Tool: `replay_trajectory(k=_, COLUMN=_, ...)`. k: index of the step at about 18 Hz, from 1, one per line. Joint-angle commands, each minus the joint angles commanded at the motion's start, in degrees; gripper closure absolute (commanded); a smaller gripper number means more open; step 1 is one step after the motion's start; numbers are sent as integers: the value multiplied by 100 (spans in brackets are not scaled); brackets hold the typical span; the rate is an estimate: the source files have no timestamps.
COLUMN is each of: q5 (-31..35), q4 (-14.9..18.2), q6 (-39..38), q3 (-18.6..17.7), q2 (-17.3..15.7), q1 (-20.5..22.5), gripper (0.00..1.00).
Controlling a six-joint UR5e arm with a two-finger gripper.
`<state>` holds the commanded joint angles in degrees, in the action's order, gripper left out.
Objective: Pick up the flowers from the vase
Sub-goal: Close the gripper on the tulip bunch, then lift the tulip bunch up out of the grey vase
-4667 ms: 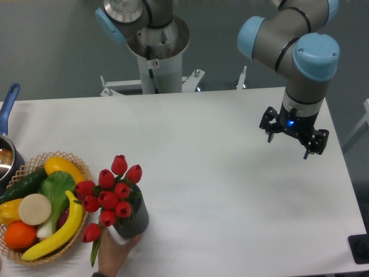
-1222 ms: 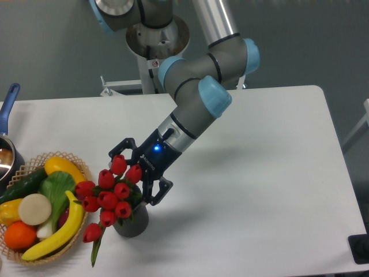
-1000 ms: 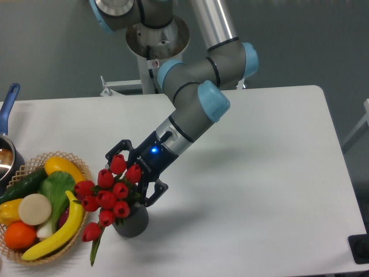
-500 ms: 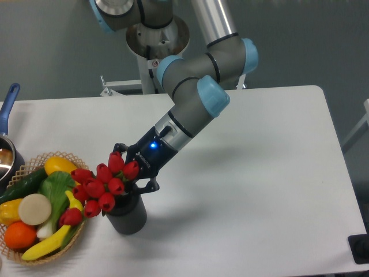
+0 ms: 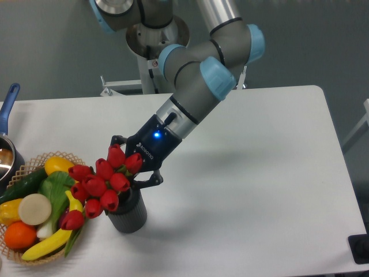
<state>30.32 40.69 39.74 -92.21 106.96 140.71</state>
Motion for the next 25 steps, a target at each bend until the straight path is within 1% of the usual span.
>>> replay_trajectory(k=6, q5=-35, q4=0, q6=-748, q3=519, q2=9, q1=123, gripper=100)
replay_trajectory(k=8, q5=-184, q4=9, q6=-923, q3=633, q2=9, q1=245, gripper=100)
replay_trajectory(k=11, q5=-527, q4=9, q6=-1432, q3=853, q2=9, q1=456, gripper=100)
replay_trajectory(k=15, q5=-562, q4=18, q6=-1881, q3=1222, q2=79, q1=580, gripper=100)
replay_trajectory(k=18, q5=-501, q4=18, q6=-1795, q3=1363, q2=97, q1=720, gripper=100)
replay_trajectory(k=21, q5=-449, q4=26, q6=-1286, q3=1319, q2=158, q1=826, gripper=100)
replay_trajectory(k=23, q5=-178, q4=44, q6=-1040, q3=1337, q2=246, q1=913, gripper=100)
replay_trajectory(k=25, q5=244, q4=44, q6=-785, q3=1346, q2=246, q1=984, gripper=100)
